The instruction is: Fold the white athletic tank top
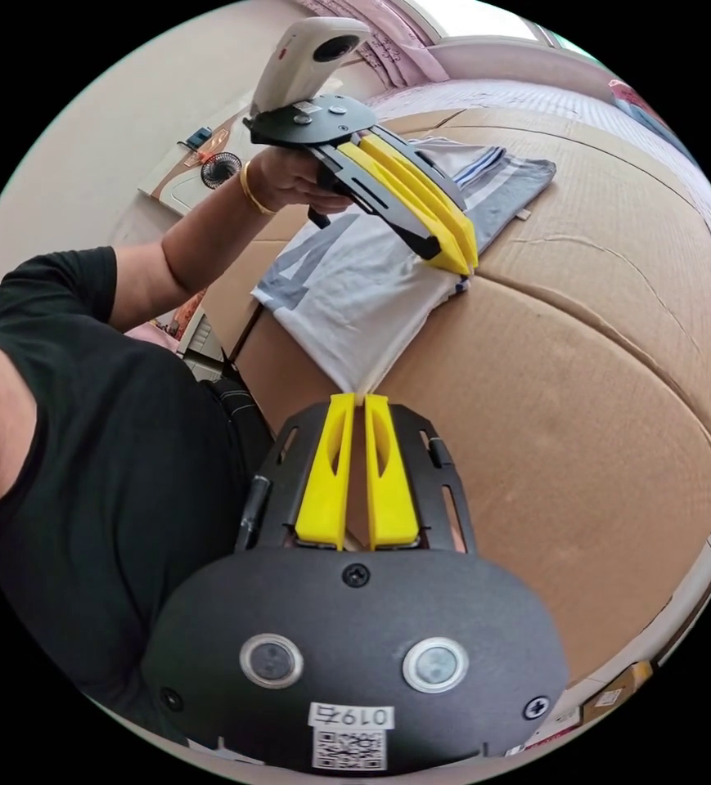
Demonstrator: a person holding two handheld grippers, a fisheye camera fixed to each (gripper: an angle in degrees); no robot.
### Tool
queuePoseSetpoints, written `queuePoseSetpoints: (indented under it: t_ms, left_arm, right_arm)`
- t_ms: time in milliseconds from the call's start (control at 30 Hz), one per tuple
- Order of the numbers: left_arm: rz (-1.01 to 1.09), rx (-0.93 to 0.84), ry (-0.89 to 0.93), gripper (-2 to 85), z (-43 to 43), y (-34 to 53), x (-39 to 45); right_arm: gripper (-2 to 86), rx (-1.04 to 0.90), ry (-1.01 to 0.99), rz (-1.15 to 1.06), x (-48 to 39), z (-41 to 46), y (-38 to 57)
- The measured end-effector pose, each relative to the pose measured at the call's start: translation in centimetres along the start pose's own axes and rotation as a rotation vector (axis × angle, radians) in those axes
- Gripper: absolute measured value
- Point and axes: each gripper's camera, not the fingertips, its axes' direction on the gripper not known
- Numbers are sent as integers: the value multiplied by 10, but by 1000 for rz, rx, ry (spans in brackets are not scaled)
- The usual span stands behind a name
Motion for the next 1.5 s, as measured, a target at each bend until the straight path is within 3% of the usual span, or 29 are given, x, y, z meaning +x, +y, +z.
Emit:
queuePoseSetpoints:
  t_ms: [333, 667, 1000, 1367, 1500]
  left_arm:
    - [-167, 238, 67, 9, -54, 42, -27]
    - [-98, 177, -33, 10, -56, 71, -1]
    - [-120, 188, -104, 17, -65, 77, -13]
    - [-328, 175, -335, 80, -111, 80, -100]
    - [-302, 168, -382, 80, -118, 63, -140]
  right_arm:
    - [39, 11, 7, 33, 1, -4, 2]
    - [67, 257, 56, 99, 26, -45, -22]
    - [78, 280, 25, 186, 53, -31, -42]
    - [38, 305, 29, 198, 66, -31, -35]
    - [32, 308, 29, 198, 68, -31, -34]
